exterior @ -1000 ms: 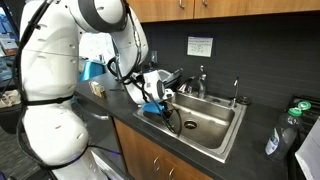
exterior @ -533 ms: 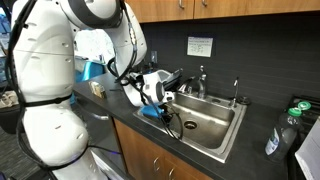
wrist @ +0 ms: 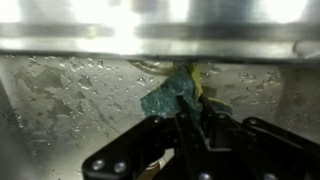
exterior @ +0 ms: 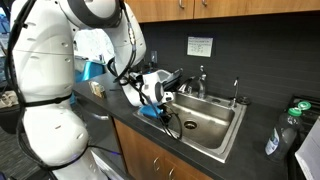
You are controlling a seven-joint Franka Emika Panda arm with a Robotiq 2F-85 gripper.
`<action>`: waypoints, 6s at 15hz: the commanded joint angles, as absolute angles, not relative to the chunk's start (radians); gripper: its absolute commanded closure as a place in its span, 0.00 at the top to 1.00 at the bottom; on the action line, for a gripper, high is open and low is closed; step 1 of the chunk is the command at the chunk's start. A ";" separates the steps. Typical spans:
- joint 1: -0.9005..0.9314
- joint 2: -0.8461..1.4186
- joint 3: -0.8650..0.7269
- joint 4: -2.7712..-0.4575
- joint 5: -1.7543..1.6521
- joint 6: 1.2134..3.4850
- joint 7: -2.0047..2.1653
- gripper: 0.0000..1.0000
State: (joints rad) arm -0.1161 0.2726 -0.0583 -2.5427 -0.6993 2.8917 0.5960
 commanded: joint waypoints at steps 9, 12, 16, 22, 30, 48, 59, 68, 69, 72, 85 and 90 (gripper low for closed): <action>-0.124 0.173 0.004 -2.576 -0.620 2.814 0.551 0.04; -0.127 0.166 -0.014 -2.584 -0.646 2.813 0.555 0.04; -0.131 0.201 -0.017 -2.568 -0.639 2.823 0.558 0.16; -0.136 0.201 -0.019 -2.570 -0.641 2.823 0.556 0.16; -0.136 0.200 -0.019 -2.570 -0.641 2.823 0.556 0.16; -0.136 0.200 -0.019 -2.570 -0.641 2.823 0.556 0.16; -0.136 0.243 -0.029 -2.514 -0.666 2.843 0.549 0.04; -0.145 0.353 -0.017 -2.419 -0.653 2.869 0.500 0.04; -0.144 0.369 -0.018 -2.407 -0.654 2.874 0.494 0.04; -0.142 0.417 -0.012 -2.368 -0.649 2.878 0.479 0.04; 0.019 0.556 -0.118 -2.252 -0.330 2.875 0.208 0.04; 0.025 0.551 -0.098 -2.255 -0.261 2.878 0.134 0.04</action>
